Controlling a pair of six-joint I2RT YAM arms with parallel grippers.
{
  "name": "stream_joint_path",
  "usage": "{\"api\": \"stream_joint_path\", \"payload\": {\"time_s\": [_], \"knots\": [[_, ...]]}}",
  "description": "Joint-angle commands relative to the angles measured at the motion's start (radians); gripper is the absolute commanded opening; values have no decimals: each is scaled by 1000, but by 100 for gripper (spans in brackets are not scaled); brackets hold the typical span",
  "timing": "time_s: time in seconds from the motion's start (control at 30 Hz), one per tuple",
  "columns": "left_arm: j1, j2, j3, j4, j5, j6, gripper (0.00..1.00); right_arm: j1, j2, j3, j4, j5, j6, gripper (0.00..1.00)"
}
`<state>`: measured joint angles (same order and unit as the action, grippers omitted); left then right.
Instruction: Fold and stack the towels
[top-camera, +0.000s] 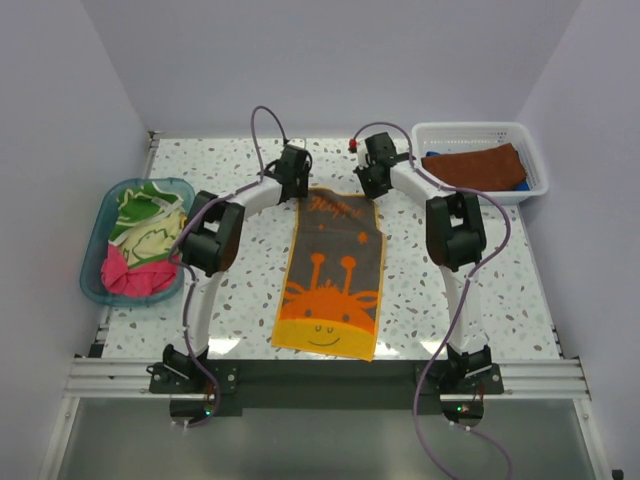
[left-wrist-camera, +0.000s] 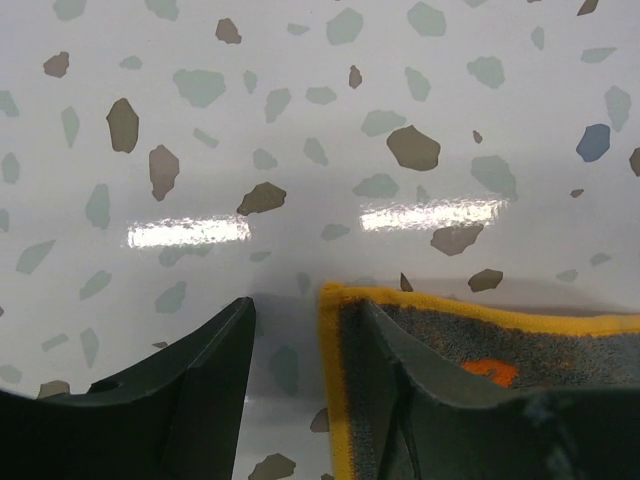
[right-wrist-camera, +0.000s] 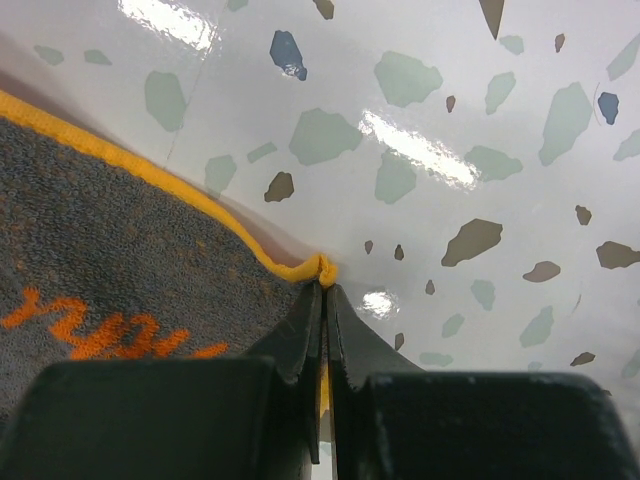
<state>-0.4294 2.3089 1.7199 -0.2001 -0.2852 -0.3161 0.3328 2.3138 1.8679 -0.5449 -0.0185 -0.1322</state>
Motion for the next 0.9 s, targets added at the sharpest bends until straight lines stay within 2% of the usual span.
{"api": "stream_joint_path", "payload": {"time_s": [0.0, 0.2, 0.3, 0.33, 0.5, 0.6, 0.8, 0.87], "knots": [[21, 35, -65, -231, -28, 0, 51, 8, -1, 5, -50, -20, -1, 0], [18, 104, 33, -311, 99, 8, 49, 8, -19, -24, -44, -20, -1, 0], [18, 121, 56, -357, 122, -3, 40, 9, -42, -48, -33, -14, -4, 0], [18, 124, 63, -369, 127, -6, 35, 8, -51, -53, -33, -15, -6, 0], [0, 155, 105, -445, 101, -26, 19, 8, -79, -98, -18, -17, -1, 0], [-12, 173, 124, -476, 90, -34, 0, 8, -94, -119, -12, -23, 2, 0], [11, 69, 102, -405, 60, -25, 0, 5, -120, -93, -1, -3, 0, 0], [32, 47, 139, -395, 67, -14, 0, 5, -119, -64, -3, 5, 5, 0]]}}
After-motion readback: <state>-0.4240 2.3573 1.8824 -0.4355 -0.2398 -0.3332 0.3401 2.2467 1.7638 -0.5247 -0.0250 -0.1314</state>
